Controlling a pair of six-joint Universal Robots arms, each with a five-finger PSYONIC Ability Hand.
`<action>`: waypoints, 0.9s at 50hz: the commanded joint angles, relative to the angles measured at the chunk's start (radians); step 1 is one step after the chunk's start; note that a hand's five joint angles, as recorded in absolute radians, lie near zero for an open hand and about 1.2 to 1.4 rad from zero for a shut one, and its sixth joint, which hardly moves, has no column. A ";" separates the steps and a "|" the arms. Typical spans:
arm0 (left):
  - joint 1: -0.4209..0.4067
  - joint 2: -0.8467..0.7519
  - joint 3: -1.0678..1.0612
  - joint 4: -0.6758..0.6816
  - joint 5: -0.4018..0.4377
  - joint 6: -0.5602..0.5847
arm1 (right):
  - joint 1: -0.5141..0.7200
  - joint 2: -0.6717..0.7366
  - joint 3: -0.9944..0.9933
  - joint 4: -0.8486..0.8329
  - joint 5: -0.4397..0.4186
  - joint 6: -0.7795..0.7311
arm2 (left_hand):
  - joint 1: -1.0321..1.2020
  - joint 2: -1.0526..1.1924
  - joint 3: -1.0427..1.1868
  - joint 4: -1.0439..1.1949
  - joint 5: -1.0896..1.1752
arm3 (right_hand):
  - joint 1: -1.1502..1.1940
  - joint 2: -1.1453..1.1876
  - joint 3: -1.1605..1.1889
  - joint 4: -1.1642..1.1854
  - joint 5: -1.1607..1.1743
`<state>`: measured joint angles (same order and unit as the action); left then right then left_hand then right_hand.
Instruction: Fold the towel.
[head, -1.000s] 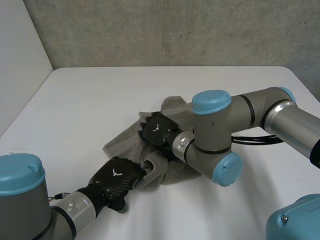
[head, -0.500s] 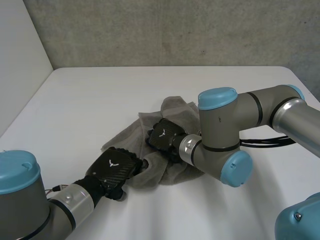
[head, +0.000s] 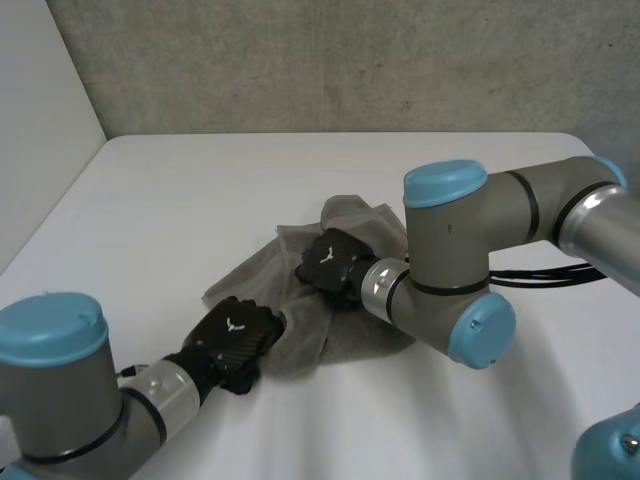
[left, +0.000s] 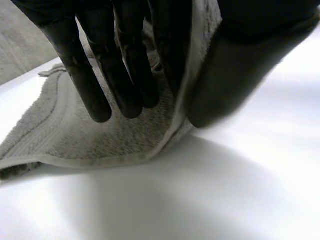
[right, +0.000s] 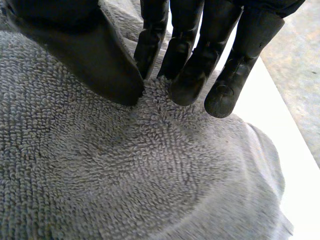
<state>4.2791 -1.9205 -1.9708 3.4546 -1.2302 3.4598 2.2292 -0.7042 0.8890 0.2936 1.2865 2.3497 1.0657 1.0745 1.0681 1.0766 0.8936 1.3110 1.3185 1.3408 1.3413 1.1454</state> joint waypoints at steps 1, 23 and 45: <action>0.002 -0.051 0.110 0.006 -0.047 -0.109 | -0.043 -0.131 0.106 -0.001 0.220 0.058 | 0.169 0.160 0.167 0.158 0.167 | 0.085 0.078 0.056 0.055 0.076; -0.015 -0.071 0.116 0.008 -0.080 -0.159 | -0.175 -0.626 0.867 0.031 -0.007 0.134 | 0.172 0.164 0.170 0.162 0.170 | 0.085 0.078 0.056 0.055 0.076; -0.033 -0.043 0.053 0.008 -0.075 -0.148 | -0.160 -0.433 0.354 -0.018 -0.038 0.416 | 0.172 0.164 0.170 0.162 0.170 | -0.918 -0.925 -0.948 -0.948 -0.927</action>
<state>4.2511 -1.9670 -1.9084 3.4611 -1.3053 3.3092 2.0491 -1.2712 1.4165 0.2664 1.2368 2.7198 1.2001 1.2363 1.2250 1.2378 1.0439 0.3980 0.4061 0.3944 0.3895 0.1861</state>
